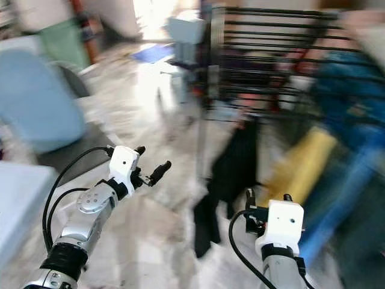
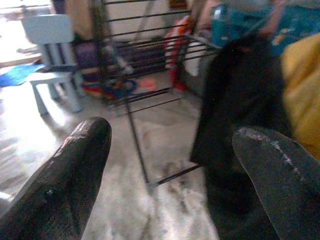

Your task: Hang hanger

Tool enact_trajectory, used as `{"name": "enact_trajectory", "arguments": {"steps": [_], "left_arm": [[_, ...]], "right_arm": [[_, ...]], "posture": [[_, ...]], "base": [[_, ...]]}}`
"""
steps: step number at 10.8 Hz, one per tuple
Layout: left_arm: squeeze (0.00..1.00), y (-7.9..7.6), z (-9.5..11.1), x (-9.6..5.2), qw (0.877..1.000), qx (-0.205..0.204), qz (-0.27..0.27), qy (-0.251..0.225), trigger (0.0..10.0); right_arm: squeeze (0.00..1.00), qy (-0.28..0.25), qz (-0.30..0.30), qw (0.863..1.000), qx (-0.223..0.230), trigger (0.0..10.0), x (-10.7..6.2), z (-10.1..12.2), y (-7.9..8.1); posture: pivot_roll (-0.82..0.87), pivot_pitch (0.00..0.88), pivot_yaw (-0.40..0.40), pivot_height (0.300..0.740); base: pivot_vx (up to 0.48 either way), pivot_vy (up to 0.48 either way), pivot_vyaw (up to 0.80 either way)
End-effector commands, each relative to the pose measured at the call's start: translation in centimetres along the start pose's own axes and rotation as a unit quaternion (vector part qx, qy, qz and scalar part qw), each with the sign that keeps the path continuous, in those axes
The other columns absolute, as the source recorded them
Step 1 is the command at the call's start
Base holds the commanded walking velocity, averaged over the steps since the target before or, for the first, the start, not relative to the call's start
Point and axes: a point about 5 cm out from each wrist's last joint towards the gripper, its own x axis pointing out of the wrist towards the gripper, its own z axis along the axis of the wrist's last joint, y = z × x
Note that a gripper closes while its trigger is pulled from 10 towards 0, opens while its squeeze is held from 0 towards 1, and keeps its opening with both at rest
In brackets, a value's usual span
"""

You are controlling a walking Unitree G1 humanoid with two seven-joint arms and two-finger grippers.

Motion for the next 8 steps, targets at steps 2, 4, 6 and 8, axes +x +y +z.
{"name": "enact_trajectory", "arguments": {"steps": [2,4,6,8], "left_arm": [[0.0,-0.07,0.12,0.25,1.0,0.0,-0.008,0.002,10.0],[0.0,-0.36,0.04,0.27,1.0,0.001,-0.015,0.003,10.0],[0.0,-0.66,-0.06,0.33,1.0,-0.001,-0.025,0.008,10.0],[0.0,-0.62,-0.14,0.33,1.0,0.0,-0.025,0.012,10.0]], "right_arm": [[0.0,-0.008,0.005,1.0,0.003,10.0,0.0,0.43,0.46],[0.0,-0.006,0.001,1.0,0.002,10.0,-0.01,0.38,0.42],[0.0,-0.002,-0.01,1.0,0.0,10.0,0.0,0.25,0.34],[0.0,0.008,-0.007,1.0,0.002,10.0,0.04,-0.05,0.5]], "posture": [[-0.04,0.0,-0.016,0.74],[-0.04,0.0,-0.014,0.74],[-0.04,0.0,-0.013,0.74],[-0.04,0.0,-0.011,0.74]], "base": [[0.334,0.343,0.0],[0.36,0.315,0.0],[0.186,0.0,0.0],[0.0,0.0,0.0]]}}
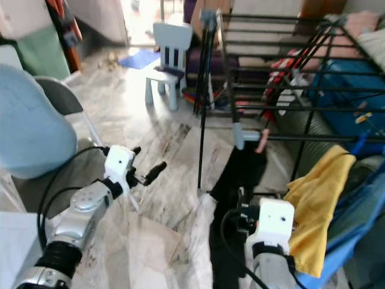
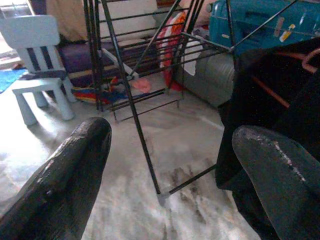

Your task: Hang hanger

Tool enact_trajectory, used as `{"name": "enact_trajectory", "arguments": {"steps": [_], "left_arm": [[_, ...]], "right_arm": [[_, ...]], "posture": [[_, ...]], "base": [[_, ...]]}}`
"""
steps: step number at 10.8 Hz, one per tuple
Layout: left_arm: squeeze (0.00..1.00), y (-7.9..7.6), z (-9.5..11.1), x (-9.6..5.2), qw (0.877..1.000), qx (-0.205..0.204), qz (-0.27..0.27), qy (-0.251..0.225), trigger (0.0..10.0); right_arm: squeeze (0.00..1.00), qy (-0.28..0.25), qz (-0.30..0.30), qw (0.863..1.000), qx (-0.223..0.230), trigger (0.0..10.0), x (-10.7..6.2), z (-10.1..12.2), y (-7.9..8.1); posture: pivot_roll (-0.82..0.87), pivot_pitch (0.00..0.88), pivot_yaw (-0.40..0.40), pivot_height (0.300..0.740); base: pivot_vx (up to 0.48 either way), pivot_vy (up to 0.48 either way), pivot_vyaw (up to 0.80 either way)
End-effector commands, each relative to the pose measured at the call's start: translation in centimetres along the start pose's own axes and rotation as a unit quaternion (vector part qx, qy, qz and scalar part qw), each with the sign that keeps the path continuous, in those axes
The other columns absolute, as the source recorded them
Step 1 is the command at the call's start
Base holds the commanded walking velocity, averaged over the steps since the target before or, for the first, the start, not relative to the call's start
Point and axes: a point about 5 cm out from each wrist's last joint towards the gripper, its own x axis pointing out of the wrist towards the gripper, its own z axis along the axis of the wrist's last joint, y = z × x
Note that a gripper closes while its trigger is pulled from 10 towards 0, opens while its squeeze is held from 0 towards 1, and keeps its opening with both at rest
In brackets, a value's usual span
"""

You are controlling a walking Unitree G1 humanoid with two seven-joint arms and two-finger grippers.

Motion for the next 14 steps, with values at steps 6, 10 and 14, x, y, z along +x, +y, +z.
{"name": "enact_trajectory", "arguments": {"steps": [6,10,14], "left_arm": [[0.0,-1.3,-0.2,0.8,0.999,0.019,-0.043,0.023,10.0],[0.0,-1.3,-0.2,0.8,0.999,0.022,-0.037,0.025,10.0],[0.0,-1.7,-0.3,0.9,0.998,0.019,-0.057,0.026,10.0]], "right_arm": [[0.0,0.078,0.009,0.997,0.004,10.0,5.3,-0.9,-1.6],[0.0,0.105,0.12,0.985,0.067,10.0,8.0,-0.8,3.8],[0.0,0.189,0.086,0.975,0.079,10.0,7.7,-3.3,2.2]], "posture": [[-0.02,0.0,-0.021,0.74],[0.0,0.0,-0.035,0.74],[0.0,0.0,-0.038,0.74]], "base": [[0.0,0.0,0.0],[0.0,0.0,0.0],[0.0,0.0,0.0]]}}
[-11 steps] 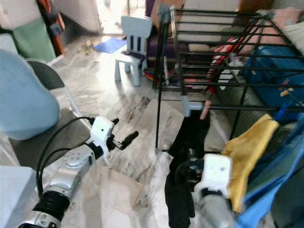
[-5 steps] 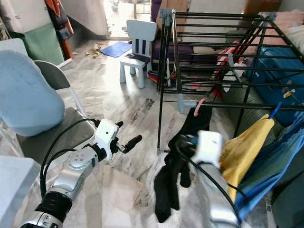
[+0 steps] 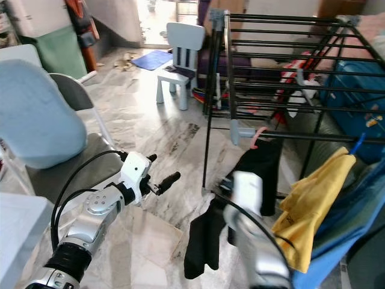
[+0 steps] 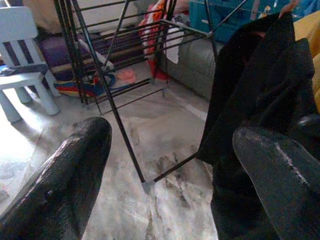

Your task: Hang hanger

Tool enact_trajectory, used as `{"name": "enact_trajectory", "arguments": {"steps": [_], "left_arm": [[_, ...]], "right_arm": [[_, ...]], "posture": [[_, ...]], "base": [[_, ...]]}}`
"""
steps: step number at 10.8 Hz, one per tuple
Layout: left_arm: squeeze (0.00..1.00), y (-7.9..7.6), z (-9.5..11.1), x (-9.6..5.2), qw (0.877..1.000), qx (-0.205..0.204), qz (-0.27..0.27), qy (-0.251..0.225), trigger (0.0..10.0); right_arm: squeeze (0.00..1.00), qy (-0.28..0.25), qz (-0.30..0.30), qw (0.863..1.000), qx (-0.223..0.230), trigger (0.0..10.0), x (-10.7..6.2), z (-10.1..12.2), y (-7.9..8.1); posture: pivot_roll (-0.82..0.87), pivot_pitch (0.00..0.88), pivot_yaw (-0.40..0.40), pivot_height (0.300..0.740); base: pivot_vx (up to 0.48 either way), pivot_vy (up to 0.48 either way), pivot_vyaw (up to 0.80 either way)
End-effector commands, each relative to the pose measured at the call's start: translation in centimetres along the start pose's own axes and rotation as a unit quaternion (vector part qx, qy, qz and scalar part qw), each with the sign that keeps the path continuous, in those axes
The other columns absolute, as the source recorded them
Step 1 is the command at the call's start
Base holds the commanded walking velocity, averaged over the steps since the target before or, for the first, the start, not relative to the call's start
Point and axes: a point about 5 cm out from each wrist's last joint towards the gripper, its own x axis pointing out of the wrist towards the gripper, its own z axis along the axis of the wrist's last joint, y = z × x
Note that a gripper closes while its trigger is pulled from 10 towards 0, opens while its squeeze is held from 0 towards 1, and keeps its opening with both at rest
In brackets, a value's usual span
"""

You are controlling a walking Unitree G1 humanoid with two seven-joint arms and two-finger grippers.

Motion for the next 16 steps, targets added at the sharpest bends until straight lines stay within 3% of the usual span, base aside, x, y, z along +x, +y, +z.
{"name": "enact_trajectory", "arguments": {"steps": [1,3,6,10,13,16], "left_arm": [[0.0,0.0,0.3,0.3,1.0,0.001,-0.007,0.002,10.0],[0.0,-0.1,0.3,0.4,1.0,-0.005,-0.009,0.0,10.0],[0.0,0.0,0.3,0.6,1.0,-0.009,-0.011,0.001,10.0],[0.0,-0.2,0.3,0.9,1.0,-0.007,-0.017,0.005,10.0],[0.0,-0.3,0.3,1.0,1.0,-0.008,-0.017,0.004,10.0],[0.0,-0.3,0.3,1.1,1.0,-0.006,-0.018,0.002,10.0]], "right_arm": [[0.0,-0.021,-0.021,1.0,0.001,10.0,-0.5,0.9,-0.9],[0.0,-0.056,-0.054,0.997,-0.019,10.0,-1.9,1.8,-1.7],[0.0,-0.066,-0.065,0.995,-0.029,10.0,-3.9,1.0,-1.3],[0.0,-0.078,-0.07,0.994,-0.039,10.0,-4.2,1.3,-0.7],[0.0,-0.12,-0.125,0.983,-0.062,10.0,-4.5,2.6,-2.0],[0.0,-0.138,-0.148,0.976,-0.074,10.0,-5.2,2.9,-2.0]], "posture": [[-0.01,0.0,-0.033,0.74],[-0.02,0.0,-0.03,0.74],[-0.03,0.0,-0.025,0.74],[-0.04,0.0,-0.023,0.74],[-0.03,0.0,-0.028,0.74],[-0.03,0.0,-0.032,0.74]], "base": [[0.0,0.0,0.0],[0.0,0.0,0.0],[0.086,0.081,0.0],[0.286,0.269,0.0],[0.19,0.174,0.0],[0.0,0.0,0.0]]}}
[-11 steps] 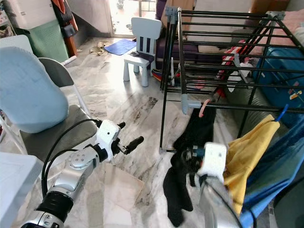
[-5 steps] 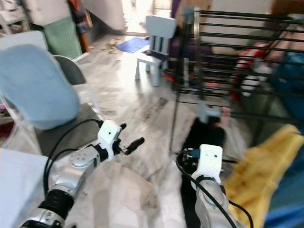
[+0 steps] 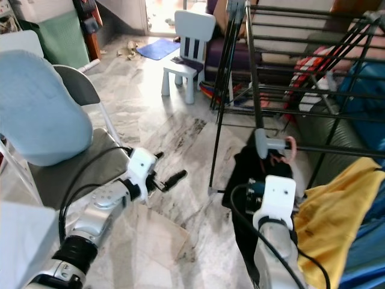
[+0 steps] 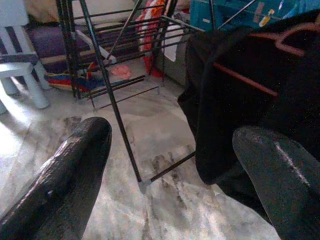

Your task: Hang hanger

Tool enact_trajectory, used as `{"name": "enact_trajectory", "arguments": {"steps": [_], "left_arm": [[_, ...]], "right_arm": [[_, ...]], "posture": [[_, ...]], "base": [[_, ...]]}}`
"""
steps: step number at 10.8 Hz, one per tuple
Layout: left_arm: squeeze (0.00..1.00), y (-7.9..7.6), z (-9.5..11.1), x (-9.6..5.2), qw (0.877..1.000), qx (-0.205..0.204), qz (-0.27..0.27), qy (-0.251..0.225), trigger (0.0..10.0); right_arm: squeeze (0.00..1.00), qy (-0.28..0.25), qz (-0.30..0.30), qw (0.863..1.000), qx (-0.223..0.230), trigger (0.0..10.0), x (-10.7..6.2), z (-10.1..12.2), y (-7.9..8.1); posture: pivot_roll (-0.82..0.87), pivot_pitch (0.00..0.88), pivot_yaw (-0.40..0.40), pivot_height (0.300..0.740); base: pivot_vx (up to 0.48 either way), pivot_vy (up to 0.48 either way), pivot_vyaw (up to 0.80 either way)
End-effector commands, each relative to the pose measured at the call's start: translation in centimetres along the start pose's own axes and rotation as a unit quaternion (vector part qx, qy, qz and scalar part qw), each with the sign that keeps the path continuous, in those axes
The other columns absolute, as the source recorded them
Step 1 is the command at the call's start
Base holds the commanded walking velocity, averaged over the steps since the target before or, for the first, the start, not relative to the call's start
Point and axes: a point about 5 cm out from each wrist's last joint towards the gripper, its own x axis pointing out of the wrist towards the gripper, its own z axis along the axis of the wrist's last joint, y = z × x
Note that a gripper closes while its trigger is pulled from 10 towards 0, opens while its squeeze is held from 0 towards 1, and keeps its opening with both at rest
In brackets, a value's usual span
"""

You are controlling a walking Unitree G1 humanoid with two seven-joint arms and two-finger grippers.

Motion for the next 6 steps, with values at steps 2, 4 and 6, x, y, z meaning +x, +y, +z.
{"name": "enact_trajectory", "arguments": {"steps": [2,4,6], "left_arm": [[0.0,0.0,-0.2,-0.1,1.0,0.005,-0.002,0.005,10.0],[0.0,-0.1,-0.3,0.0,1.0,0.011,-0.006,0.01,10.0],[0.0,-0.2,-0.4,0.1,1.0,0.011,-0.008,0.013,10.0]], "right_arm": [[0.0,-0.02,-0.039,0.999,-0.01,10.0,-1.2,0.5,-0.8],[0.0,-0.006,-0.066,0.998,-0.012,10.0,-1.8,-0.3,-2.3],[0.0,0.004,-0.04,0.999,0.003,10.0,-1.2,-0.6,-2.7]], "posture": [[-0.03,0.0,-0.036,0.74],[-0.04,0.0,-0.036,0.74],[-0.04,0.0,-0.035,0.74]], "base": [[0.0,0.0,0.0],[0.0,0.0,0.0],[0.0,0.0,0.0]]}}
